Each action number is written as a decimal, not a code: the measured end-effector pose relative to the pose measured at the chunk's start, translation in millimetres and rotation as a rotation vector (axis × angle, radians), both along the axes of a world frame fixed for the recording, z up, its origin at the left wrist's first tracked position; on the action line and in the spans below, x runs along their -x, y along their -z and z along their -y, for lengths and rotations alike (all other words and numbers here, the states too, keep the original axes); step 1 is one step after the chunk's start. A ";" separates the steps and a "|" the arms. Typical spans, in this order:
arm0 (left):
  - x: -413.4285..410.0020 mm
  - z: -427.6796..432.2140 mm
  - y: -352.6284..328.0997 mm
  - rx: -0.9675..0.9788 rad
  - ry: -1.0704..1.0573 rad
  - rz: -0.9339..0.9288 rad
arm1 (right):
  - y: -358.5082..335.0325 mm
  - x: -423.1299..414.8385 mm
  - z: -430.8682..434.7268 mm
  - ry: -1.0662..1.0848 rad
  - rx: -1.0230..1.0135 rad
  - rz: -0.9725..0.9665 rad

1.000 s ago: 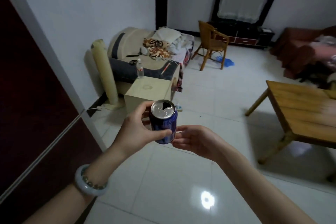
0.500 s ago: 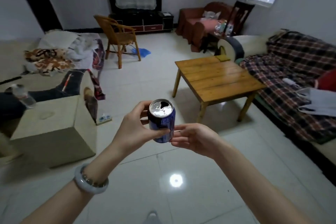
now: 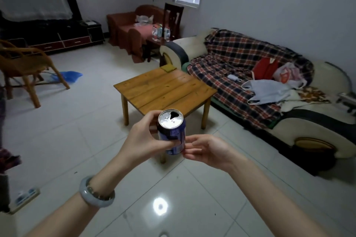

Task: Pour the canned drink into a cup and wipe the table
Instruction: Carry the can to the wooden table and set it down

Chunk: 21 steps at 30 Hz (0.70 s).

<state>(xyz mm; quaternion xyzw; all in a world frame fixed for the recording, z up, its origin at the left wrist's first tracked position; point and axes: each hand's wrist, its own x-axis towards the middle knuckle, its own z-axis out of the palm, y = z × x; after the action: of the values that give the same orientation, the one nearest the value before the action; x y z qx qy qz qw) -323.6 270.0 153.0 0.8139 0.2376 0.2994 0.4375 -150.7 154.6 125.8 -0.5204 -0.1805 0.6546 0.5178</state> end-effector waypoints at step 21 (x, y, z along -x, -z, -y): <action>-293.5 -214.8 16.7 -0.022 0.039 -0.046 | 18.2 -284.4 -211.8 0.147 0.016 -0.057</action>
<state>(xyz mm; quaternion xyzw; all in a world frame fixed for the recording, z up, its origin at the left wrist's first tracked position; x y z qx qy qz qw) -30.1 484.8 136.3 0.8300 0.2284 0.2745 0.4285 133.7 366.5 107.7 -0.5175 -0.1219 0.6308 0.5652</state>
